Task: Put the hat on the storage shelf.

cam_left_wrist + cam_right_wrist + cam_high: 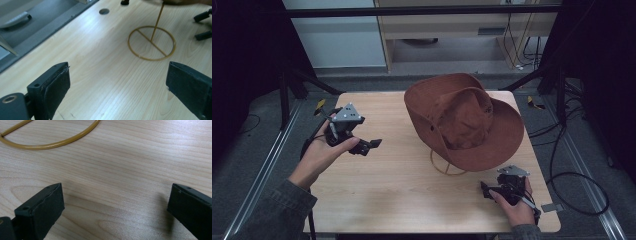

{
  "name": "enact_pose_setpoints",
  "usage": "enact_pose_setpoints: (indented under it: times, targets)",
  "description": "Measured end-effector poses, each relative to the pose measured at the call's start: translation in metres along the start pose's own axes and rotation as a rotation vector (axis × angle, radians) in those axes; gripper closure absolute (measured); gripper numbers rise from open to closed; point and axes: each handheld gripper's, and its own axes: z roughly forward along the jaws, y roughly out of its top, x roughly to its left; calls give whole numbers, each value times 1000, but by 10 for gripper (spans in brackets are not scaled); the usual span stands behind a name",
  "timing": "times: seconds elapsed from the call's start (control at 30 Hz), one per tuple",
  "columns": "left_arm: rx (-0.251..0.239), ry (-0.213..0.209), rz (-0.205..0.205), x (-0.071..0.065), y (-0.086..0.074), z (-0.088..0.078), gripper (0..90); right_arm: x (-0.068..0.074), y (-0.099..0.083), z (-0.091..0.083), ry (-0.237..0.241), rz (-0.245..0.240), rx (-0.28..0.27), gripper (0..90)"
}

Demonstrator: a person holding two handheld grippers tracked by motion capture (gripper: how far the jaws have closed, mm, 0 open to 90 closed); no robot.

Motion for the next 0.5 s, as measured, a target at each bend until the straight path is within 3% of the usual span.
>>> enact_pose_setpoints:
  times: [0.1, 0.27, 0.37, 0.47, 0.5]
  targets:
    - [8, -3, -27, 5, -21, 13, 52, 0, 0, 0, -1, 0, 1, 8]
    - [75, 25, -44, 11, -53, 31, 57, 0, 0, 0, 0, 0, 0, 8]
    - [86, 29, -66, 14, -64, 36, 63, 0, 0, 0, -1, 0, 0, 8]
    - [121, 39, -87, 18, -88, 44, 66, 0, 0, 0, 0, 1, 1, 7]
    - [121, 39, -87, 18, -88, 44, 66, 0, 0, 0, 0, 1, 1, 7]
